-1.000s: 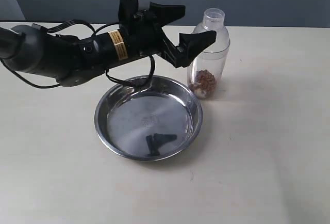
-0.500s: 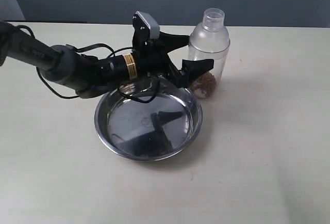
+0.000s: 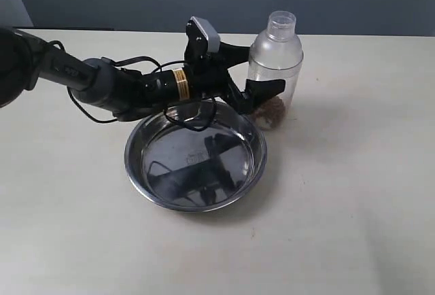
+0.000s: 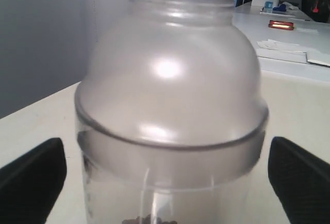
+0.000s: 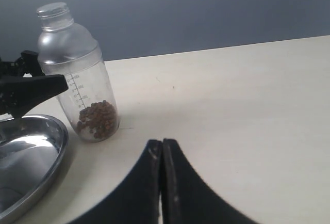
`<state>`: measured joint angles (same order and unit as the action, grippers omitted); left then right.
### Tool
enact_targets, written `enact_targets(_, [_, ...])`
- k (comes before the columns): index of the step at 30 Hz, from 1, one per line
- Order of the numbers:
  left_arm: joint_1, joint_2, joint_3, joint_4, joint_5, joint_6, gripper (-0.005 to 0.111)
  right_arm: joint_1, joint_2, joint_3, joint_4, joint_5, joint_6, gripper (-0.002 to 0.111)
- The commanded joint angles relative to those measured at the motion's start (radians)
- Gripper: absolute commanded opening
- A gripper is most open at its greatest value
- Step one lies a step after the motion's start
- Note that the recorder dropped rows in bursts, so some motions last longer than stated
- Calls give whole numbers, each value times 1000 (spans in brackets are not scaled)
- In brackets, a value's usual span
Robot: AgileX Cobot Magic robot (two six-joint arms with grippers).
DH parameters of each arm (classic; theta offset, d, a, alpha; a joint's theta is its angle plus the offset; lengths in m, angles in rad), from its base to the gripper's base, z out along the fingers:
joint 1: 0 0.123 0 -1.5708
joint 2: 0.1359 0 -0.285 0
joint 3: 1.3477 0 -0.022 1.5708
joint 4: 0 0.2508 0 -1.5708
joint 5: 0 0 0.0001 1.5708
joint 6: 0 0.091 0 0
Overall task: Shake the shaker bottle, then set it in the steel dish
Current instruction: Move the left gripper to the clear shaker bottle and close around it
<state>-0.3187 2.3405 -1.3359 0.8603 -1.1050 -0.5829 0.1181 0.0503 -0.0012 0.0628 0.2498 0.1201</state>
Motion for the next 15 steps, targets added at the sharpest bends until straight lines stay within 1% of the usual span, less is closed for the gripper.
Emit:
enact_targets(1, [1, 20, -45, 15, 14, -11, 106, 1, 2, 1, 0, -14, -4, -1])
enact_targets(8, [1, 103, -137, 20, 10, -62, 106, 1, 2, 1, 0, -12, -4, -1])
enact_targets(13, [-4, 102, -167, 40, 38, -68, 106, 1, 2, 1, 0, -12, -4, -1])
enact_targets(15, [-18, 102, -171, 35, 55, -68, 106, 1, 2, 1, 0, -12, -4, -1])
